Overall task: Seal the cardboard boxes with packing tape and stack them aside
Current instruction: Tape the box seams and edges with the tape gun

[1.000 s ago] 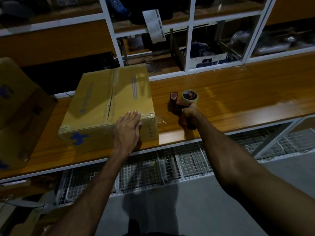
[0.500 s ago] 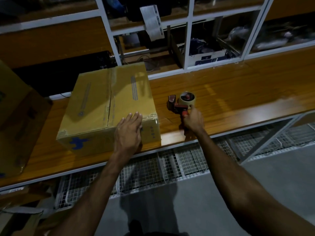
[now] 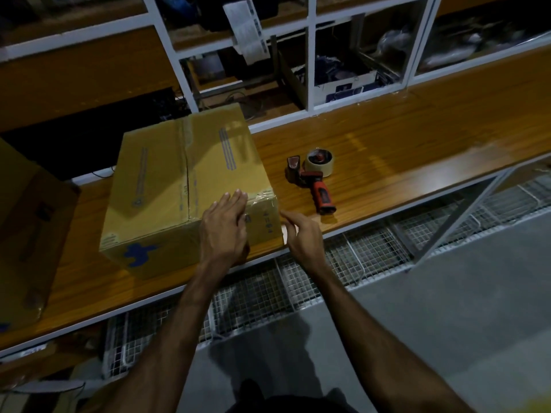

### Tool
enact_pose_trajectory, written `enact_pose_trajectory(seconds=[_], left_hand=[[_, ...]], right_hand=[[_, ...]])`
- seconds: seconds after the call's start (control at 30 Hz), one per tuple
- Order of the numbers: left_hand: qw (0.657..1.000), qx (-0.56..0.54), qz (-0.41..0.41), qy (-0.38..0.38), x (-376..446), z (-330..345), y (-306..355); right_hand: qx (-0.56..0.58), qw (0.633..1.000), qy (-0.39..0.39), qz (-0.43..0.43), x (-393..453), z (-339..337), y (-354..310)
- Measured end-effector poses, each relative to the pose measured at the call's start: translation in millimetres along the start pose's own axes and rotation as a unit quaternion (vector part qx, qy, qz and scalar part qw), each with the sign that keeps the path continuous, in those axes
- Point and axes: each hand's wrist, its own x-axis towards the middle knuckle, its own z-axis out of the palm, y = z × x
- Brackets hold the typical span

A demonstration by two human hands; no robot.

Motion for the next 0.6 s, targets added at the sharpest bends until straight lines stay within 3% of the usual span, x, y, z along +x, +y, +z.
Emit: enact_pose_trajectory(seconds=[0.13,0.3,0.6], left_hand=[[1.000,-0.007,-0.003,-0.001,-1,-1,-1],[1.000,-0.009,0.002,0.001,-3,-2,-2],[1.000,-0.017,0.011,-0.009,-5,-2,-6]], right_hand=[[-0.003,0.998,0.039,0.042,-11,19,0],[-0.068,0.996,0.063,0.011,-28,37,-16],[-0.092,0.995,0.013,0.019,-53,69,-40]])
